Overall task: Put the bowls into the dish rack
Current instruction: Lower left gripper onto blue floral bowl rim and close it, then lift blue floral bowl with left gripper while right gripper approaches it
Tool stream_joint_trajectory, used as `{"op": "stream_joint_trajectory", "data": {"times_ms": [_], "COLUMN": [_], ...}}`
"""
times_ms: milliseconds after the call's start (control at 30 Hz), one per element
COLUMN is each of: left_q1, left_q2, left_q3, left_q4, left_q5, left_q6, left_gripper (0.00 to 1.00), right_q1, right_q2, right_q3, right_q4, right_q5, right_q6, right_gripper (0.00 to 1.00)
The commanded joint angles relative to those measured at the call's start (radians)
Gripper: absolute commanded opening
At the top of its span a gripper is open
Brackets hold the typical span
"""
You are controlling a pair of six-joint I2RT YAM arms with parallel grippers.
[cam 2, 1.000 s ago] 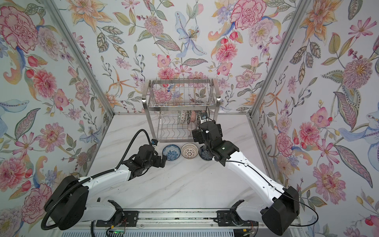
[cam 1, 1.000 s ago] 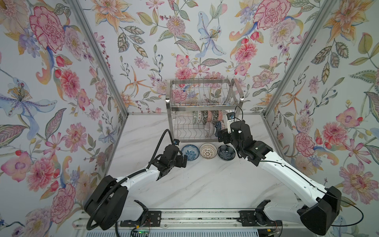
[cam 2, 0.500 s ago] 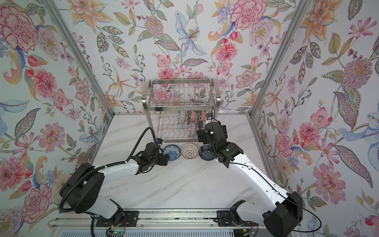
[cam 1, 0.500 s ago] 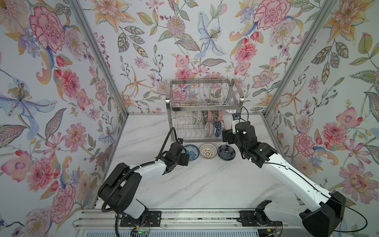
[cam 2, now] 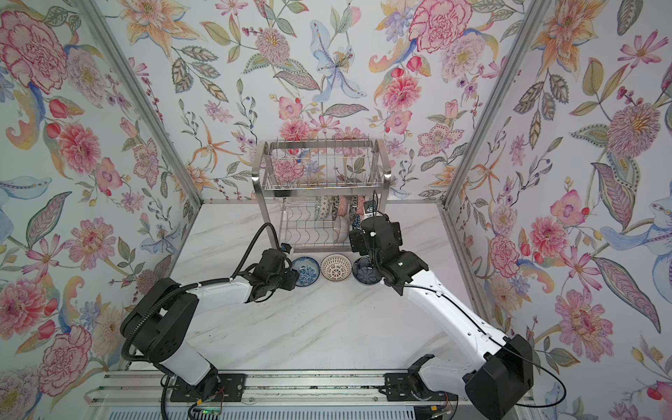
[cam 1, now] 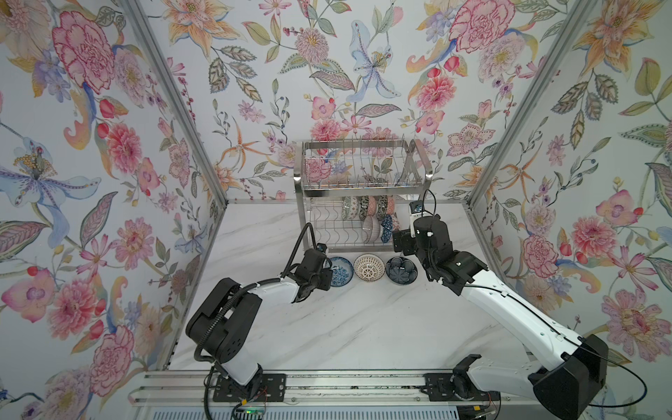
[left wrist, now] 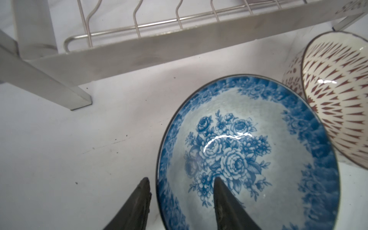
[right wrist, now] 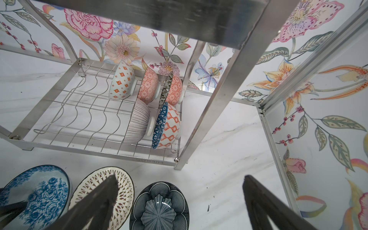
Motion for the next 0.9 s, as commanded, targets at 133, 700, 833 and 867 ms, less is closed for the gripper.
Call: {"op": "stream_joint_trajectory", "data": {"times_ms": [133,700,833,867], "left_q1": [0.034,0.095,0.088,0.086], "left_q2": [0.004,-0.171,-0.258,-0.282], "left_q3": [0.006,-0.051,-0.056,-0.055], "left_q4": [-0.022,-0.085,-0.117,-0.127], "left_q5": [0.023,0.030,0.031,0.027], "left_q6": [0.008,0.037,0.040,0.042], "left_gripper": [0.33,0.00,0.00,0.00], "right_q1": [-0.005,-0.004,-0.002,-0.001], "right_q2": [0.015,-0.025,-0.038,-0.040], "right_q3": [-0.005,-0.034,-0.046,-0.048], "right_q4": [-0.004,0.008,0.013,0.014], "right_q5": [0.018,0.019,0.011,0.008], "right_q6": [-0.008,-0.011,-0.010,-0.011], "right_gripper": [0.99,0.99,0.99,0.99]}}
